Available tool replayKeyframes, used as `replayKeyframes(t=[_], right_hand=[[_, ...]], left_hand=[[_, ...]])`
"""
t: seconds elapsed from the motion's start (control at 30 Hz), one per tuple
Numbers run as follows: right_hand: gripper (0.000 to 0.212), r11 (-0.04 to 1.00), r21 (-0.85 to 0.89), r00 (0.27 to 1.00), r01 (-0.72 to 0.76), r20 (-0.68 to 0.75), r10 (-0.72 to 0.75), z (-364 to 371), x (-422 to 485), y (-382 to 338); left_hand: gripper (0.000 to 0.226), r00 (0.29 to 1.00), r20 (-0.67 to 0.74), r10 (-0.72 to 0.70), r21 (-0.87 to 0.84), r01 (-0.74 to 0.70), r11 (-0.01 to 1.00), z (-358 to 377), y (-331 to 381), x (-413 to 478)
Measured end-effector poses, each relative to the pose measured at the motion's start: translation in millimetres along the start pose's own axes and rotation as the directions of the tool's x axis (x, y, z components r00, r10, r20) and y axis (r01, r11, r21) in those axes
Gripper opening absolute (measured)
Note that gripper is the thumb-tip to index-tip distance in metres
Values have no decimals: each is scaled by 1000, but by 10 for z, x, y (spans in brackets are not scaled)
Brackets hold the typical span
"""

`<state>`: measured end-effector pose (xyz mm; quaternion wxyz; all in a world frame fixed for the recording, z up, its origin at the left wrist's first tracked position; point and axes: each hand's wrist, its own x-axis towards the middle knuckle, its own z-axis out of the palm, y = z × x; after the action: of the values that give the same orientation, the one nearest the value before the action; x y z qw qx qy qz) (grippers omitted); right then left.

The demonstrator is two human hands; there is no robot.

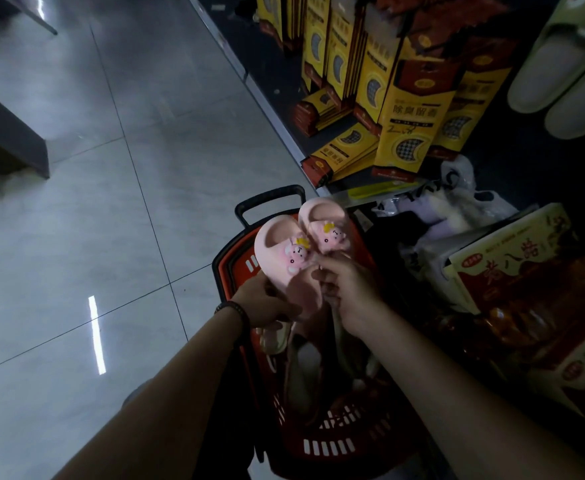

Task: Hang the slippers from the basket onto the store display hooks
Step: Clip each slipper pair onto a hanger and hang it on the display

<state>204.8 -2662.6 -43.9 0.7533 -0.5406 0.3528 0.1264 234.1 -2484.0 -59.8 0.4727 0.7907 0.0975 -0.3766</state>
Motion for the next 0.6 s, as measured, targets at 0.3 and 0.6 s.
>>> replayKeyframes(t=[0.3,0.6], right_hand=[[43,875,390,950,-286,236,205,27,-45,-26],[17,915,392,990,-98,129,51,-8,-37,-137]], left_hand=[[56,982,-104,159,169,-140,976,-28,-73,47],[56,855,-470,218,187,-145,972,-29,116,-243]])
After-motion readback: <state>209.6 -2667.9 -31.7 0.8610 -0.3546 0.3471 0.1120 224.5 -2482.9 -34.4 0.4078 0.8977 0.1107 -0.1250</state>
